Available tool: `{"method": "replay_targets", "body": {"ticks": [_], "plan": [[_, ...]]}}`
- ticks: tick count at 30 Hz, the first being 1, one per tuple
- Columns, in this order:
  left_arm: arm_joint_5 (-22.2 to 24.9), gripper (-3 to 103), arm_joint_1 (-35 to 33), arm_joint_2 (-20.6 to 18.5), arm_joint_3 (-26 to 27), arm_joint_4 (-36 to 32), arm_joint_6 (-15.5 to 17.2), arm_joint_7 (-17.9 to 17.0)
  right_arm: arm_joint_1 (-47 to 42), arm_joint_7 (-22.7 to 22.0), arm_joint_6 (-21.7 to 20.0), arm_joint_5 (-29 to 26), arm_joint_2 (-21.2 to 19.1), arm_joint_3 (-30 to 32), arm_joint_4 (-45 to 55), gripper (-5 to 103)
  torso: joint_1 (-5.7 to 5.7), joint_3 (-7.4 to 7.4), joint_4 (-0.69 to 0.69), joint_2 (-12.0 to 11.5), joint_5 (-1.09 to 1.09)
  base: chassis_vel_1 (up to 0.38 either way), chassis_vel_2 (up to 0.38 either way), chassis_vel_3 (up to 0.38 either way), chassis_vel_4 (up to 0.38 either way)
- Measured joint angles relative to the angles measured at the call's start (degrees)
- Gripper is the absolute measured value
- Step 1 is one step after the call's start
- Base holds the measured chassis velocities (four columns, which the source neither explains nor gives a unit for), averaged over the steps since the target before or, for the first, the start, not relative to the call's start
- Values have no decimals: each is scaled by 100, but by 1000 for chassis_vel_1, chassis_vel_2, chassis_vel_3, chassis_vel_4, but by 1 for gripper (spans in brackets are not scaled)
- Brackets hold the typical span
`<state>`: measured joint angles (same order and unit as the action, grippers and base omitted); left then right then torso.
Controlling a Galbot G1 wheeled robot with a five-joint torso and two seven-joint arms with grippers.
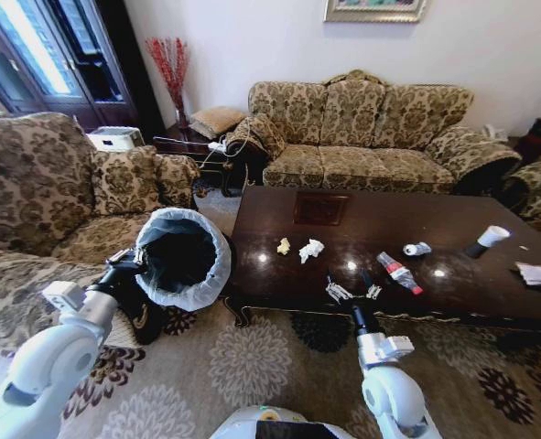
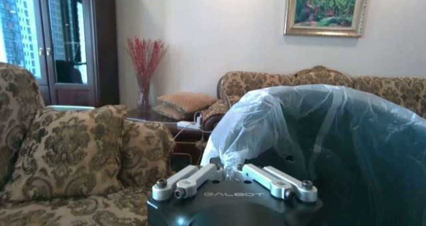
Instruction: Move to the front of the table and place the trash on the table into the trash bin.
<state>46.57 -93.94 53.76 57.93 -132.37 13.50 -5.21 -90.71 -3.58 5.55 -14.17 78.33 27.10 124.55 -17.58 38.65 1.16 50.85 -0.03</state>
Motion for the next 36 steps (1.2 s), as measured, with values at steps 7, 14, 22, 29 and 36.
{"method": "replay_targets", "body": {"ticks": [7, 14, 22, 29, 36], "plan": [[-651, 3, -134, 509, -172, -673, 213, 15, 190, -221, -487, -190, -271, 39, 149, 100, 2, -1, 2, 0, 2, 0, 0, 0, 0], [-716, 3, -179, 622, -144, -773, 308, 62, 640, -762, -1629, -633, -894, 143, 518, 100, 0, 0, 3, 0, 0, 0, 0, 0, 0], [-458, 3, -112, 437, -205, -545, 300, -103, 375, -603, -1696, -657, -918, -44, 824, 100, 2, -1, 1, 0, 4, 0, 0, 0, 0], [-174, 3, 37, 243, -314, -270, 305, -187, 221, -335, -943, -374, -886, 0, 435, 100, 1, 0, 0, 0, 2, 0, 0, 0, 0], [-12, 3, 121, 126, -409, -178, 323, -277, 350, -159, -691, -510, -942, 103, 117, 100, 1, 0, 1, 0, 3, 0, 0, 0, 0]]}}
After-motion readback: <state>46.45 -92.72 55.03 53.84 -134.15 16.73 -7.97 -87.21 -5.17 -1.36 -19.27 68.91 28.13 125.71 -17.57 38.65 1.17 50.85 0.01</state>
